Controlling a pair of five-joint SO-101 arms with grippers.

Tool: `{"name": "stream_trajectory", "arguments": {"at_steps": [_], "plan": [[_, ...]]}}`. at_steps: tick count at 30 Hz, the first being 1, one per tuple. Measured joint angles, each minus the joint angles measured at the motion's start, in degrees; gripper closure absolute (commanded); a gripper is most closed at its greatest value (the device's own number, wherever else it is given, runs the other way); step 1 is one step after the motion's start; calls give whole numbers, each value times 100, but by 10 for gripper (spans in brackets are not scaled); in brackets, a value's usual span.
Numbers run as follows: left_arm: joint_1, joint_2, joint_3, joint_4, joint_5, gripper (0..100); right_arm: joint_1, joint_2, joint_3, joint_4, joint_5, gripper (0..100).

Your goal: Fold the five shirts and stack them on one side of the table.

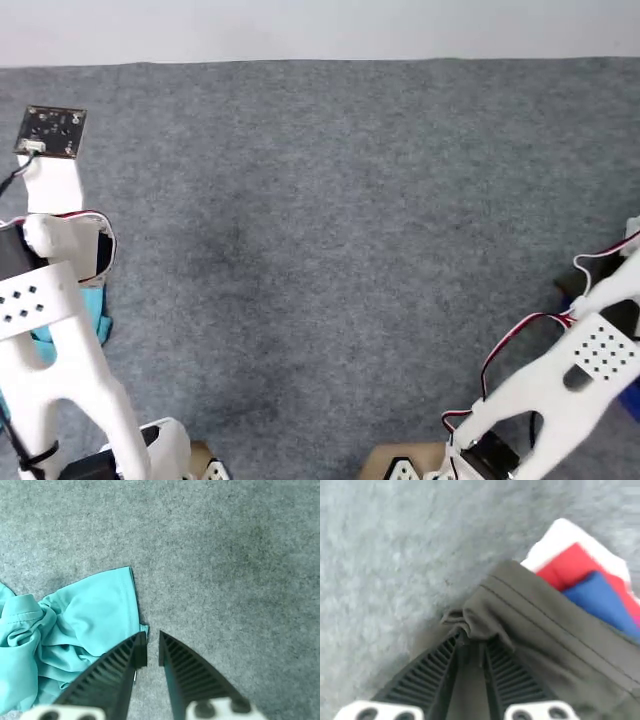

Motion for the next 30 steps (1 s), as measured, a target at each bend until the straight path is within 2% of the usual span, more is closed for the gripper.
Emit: {"name": "stream_trajectory", "arguments": {"at_steps": [9, 20, 24, 30], "plan": [[0, 0, 0, 0, 0, 949, 0, -44, -1785, 1565, -193, 952], [0, 0, 0, 0, 0, 949, -70, -932, -2057, 1626, -264, 952], [0, 0, 0, 0, 0, 949, -334, -1635, -1538, 1626, -457, 952], [0, 0, 0, 0, 0, 949, -1011, -3305, 677, 1626, -782, 952]]}}
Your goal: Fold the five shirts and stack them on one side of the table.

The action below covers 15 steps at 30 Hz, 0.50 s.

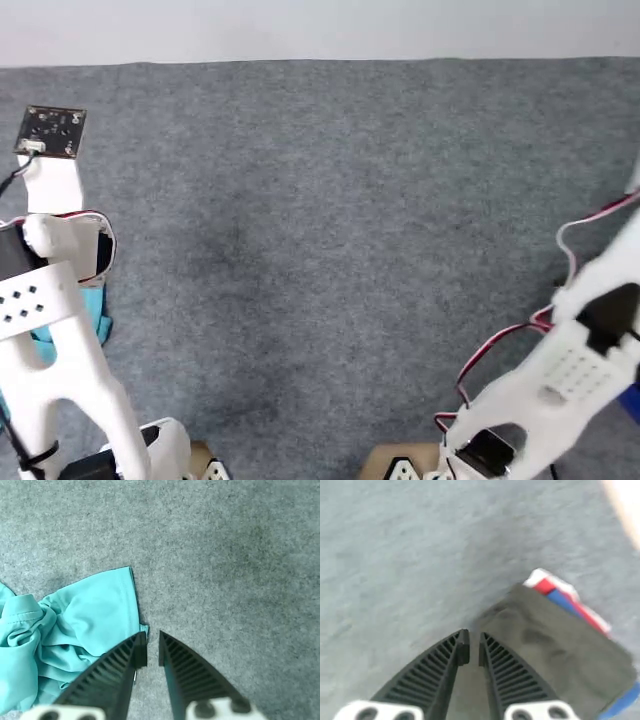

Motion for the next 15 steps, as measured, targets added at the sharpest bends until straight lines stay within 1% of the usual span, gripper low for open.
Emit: {"name": "stream_trajectory", "arguments": {"at_steps": [6, 8, 10, 15], "plan": [[-26, 0, -185, 105, 0, 945, -818, -1723, 2365, 0, -220, 952], [-246, 0, -246, 114, -9, 937, -1020, -2154, 3033, 0, -229, 952], [-571, 0, -264, 114, -114, 899, -1143, -2505, 3640, 0, -229, 952], [-1424, 0, 79, 114, -1187, 809, -1152, -3147, 4958, 0, -229, 952]]}}
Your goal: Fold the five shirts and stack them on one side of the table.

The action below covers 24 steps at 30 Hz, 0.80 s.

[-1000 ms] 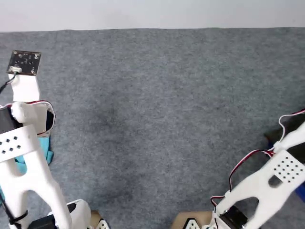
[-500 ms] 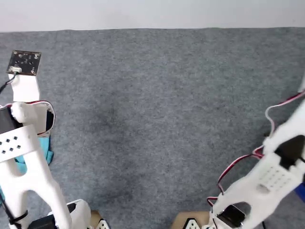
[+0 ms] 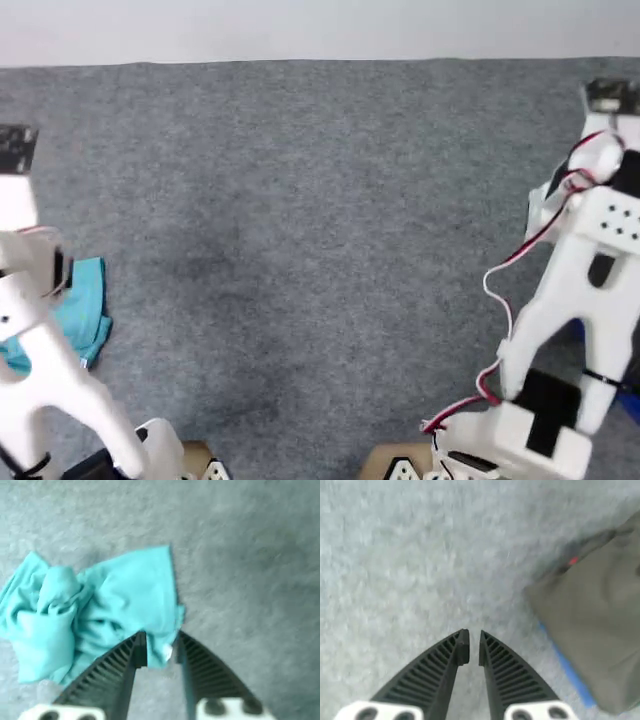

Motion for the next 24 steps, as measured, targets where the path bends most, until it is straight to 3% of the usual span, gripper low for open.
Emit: {"name": "stream_trajectory", "arguments": {"at_steps": [4, 11, 17, 24], "plan": [[-457, 0, 624, -369, -738, 787, 0, -378, 870, 0, 79, 952], [-387, 237, 1855, -1943, -1415, 786, -9, -756, 1670, 0, 123, 952], [-229, 1574, 1723, -2611, -1424, 788, -9, -774, 1820, 0, 132, 952], [-229, 3095, 747, -2884, -1415, 788, -9, -774, 1820, 0, 132, 952]]}}
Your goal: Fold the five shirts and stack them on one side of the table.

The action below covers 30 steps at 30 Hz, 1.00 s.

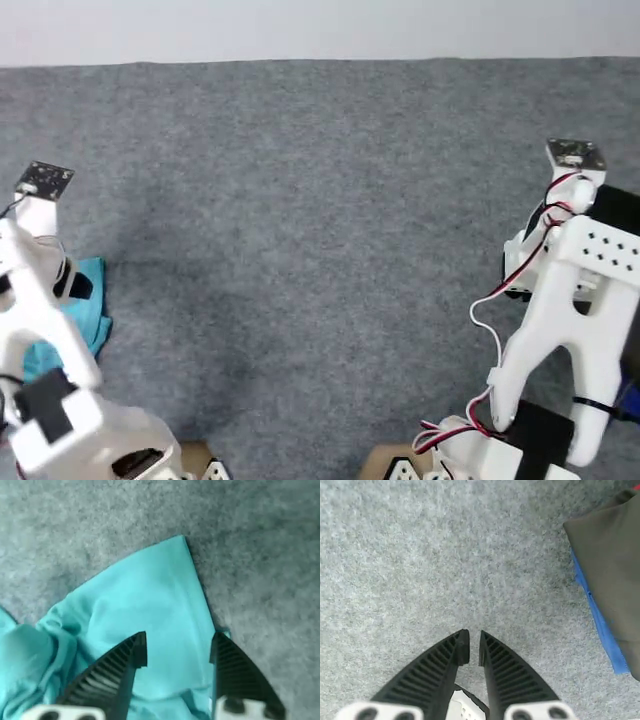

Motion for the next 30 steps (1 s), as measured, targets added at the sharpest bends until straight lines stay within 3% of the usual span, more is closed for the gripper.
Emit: {"name": "stream_trajectory", "arguments": {"at_steps": [12, 22, 30], "plan": [[633, 1662, -1029, -35, 220, 791, 0, 0, 0, 0, 0, 952], [659, 2558, -1987, -35, 352, 792, 0, 0, 0, 0, 0, 952], [712, 3121, -2479, 229, 387, 935, 0, 0, 0, 0, 0, 952]]}}
